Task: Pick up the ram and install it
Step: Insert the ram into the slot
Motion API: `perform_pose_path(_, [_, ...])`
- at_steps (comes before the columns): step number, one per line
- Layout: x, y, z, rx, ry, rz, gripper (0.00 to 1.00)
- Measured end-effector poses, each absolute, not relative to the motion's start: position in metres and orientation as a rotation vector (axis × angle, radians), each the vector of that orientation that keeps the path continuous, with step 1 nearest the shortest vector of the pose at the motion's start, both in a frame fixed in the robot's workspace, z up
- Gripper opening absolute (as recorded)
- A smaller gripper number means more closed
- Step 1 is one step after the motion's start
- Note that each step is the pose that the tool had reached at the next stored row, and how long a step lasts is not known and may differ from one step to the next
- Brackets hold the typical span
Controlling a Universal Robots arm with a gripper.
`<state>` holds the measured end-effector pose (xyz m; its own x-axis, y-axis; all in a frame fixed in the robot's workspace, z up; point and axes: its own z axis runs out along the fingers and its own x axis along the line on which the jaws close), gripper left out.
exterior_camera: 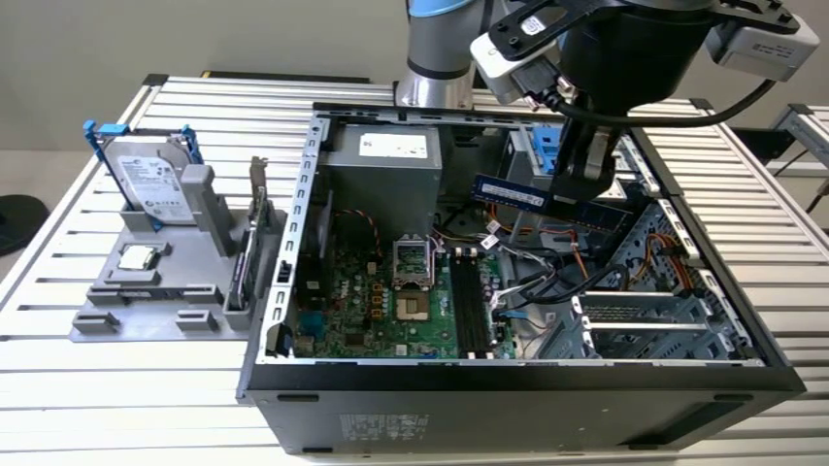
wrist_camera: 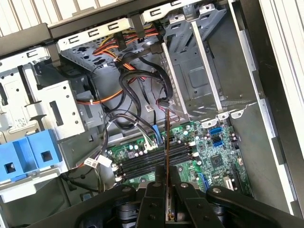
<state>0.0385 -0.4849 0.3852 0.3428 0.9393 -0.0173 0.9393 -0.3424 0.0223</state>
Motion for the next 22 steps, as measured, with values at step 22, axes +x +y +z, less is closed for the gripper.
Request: perform_pose_path(22, [0.0385,-0.4849,0.3851,2.576,1.750,-0.002,0.00])
